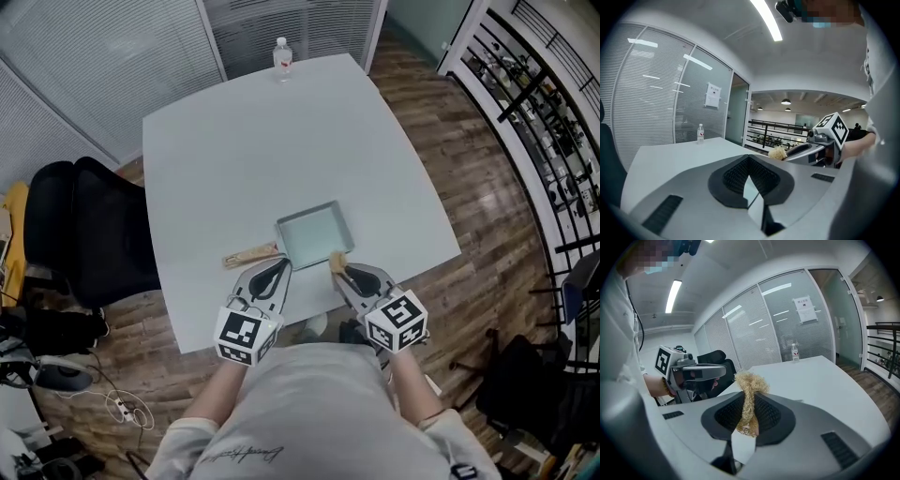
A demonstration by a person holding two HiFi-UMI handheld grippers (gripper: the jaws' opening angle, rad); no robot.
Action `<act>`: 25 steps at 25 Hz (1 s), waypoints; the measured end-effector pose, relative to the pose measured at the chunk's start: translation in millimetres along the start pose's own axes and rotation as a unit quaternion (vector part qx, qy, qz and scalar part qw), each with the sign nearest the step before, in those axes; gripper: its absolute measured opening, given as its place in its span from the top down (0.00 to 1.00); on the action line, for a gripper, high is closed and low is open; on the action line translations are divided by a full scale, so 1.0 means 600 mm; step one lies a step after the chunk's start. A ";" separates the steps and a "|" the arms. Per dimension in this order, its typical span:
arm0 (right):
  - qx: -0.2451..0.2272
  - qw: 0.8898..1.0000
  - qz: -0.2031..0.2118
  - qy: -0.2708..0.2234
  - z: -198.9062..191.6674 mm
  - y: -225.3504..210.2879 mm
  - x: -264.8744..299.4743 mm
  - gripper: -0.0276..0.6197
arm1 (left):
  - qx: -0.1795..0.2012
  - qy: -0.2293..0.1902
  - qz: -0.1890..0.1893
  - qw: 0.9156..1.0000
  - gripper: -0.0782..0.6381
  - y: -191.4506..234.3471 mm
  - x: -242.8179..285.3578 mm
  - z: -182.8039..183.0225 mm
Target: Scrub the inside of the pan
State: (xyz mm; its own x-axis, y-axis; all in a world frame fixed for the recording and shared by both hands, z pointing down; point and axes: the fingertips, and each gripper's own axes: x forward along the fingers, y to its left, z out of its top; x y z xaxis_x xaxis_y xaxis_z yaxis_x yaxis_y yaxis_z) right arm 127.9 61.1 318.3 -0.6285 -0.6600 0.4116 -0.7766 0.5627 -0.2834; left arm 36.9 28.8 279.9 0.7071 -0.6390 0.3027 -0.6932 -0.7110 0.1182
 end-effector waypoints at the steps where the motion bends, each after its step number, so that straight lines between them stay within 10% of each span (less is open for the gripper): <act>1: 0.001 1.000 0.002 0.000 0.000 0.002 0.001 0.84 | 0.001 0.002 0.003 1.000 0.88 0.001 -0.004 -0.002; 25: 0.017 1.000 -0.025 0.005 0.007 -0.022 0.015 0.84 | 0.018 0.026 0.003 1.000 0.88 0.053 -0.013 -0.007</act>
State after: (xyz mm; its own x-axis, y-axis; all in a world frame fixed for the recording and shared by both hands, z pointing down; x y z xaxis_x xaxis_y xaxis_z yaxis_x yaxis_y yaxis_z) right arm 132.5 45.7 322.0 -0.5883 -0.6816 0.4351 -0.8082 0.5120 -0.2909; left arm 8.6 12.2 285.5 0.6944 -0.6276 0.3521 -0.6911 -0.7180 0.0833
